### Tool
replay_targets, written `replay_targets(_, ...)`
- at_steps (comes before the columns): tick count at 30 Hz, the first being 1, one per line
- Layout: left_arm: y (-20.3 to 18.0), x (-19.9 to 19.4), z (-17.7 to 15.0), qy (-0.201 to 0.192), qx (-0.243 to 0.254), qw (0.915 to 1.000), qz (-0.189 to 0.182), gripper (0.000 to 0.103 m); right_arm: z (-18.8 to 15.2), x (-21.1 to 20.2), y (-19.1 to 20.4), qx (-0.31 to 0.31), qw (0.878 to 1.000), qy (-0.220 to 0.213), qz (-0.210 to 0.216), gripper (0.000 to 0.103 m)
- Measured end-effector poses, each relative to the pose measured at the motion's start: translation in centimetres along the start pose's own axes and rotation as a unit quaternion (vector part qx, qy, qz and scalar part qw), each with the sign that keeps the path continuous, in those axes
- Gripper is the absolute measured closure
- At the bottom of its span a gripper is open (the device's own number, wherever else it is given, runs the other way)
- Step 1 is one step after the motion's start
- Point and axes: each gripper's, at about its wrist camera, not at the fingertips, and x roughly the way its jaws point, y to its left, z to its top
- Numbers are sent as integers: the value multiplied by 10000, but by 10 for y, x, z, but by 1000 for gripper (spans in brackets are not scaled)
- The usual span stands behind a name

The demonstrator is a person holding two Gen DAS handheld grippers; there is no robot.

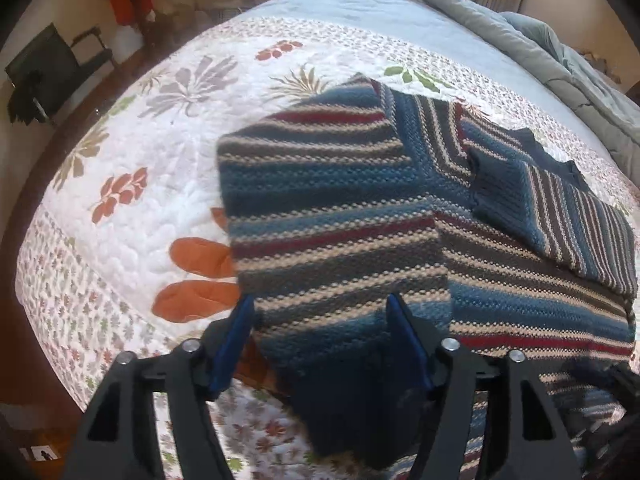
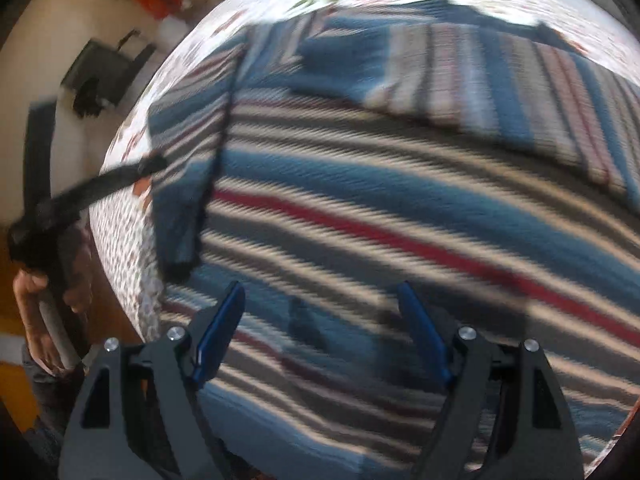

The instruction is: Fold small clothes

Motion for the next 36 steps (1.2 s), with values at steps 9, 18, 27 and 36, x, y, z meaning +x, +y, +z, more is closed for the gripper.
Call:
replay_targets(9,24,-9,1,-67,-92,9998,-162,20,12,50,70,-253,9983,363,382,24)
replay_targets(18,37,-13,1,-162,-83,9997,-169,19,21,64,88,-250,9994,184,136,27)
replay_targets(27,44,-11,2,-141,-183,9996,-162,18,24,69,102,-684,9976,22,-84,69)
replay_targets(36,36,-12,8,-186,-169,9996,-159,17,31,40,70,-415,9967,-138,687,95)
